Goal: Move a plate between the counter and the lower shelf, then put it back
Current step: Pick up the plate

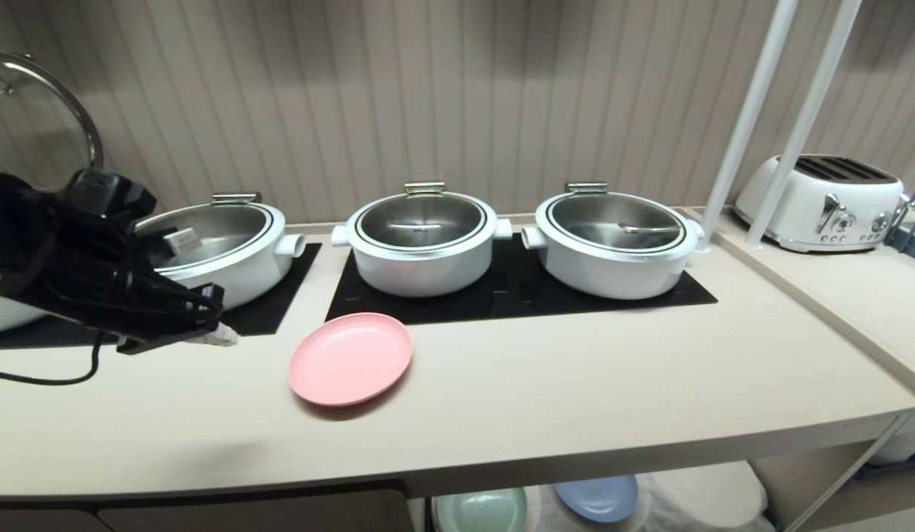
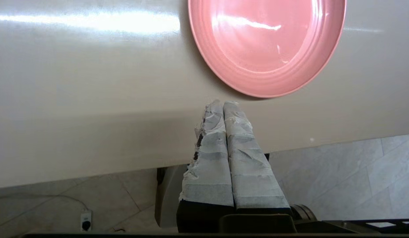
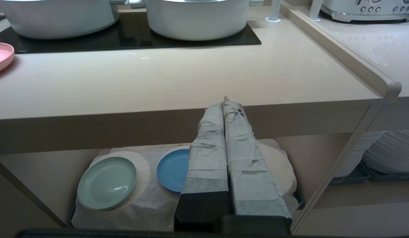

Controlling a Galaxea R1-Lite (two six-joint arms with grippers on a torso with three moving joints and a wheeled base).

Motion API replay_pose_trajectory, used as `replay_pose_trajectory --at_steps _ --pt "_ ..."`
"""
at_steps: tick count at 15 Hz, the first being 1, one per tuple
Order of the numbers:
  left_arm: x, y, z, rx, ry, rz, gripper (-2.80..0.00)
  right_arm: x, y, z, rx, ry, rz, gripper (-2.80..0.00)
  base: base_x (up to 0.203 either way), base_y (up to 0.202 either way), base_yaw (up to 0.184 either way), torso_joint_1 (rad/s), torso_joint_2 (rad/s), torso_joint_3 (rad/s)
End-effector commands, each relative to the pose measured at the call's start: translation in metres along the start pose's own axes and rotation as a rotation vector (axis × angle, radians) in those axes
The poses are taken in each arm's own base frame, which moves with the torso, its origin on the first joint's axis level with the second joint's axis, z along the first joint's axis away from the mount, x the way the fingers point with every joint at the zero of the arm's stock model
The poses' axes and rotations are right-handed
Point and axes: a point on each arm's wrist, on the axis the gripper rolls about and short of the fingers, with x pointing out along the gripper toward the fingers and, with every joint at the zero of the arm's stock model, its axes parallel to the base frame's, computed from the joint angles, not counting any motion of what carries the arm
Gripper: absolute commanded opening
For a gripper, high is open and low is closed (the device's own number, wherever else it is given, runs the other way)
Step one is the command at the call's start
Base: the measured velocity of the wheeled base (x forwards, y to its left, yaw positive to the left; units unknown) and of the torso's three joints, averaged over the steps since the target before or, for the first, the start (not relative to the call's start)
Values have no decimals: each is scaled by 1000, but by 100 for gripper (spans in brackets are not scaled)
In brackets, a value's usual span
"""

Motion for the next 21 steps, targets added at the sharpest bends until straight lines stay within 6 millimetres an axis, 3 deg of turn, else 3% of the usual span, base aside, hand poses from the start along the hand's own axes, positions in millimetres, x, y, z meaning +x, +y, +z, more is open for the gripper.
replay_pose_trajectory --at_steps 1,10,17,18,21 --pt "21 1 1 -1 51 1 -280 0 0 0 0 0 0 -280 0 0 0 0 0 0" --pt "59 -9 13 130 24 -1 -280 0 0 0 0 0 1 -280 0 0 0 0 0 0" --pt "76 -11 19 134 42 -5 -280 0 0 0 0 0 -1 -280 0 0 0 0 0 0" --pt "78 -11 19 134 48 -5 0 0 0 0 0 0 -1 -280 0 0 0 0 0 0" --pt "86 -9 19 129 61 -5 0 0 0 0 0 0 1 -280 0 0 0 0 0 0"
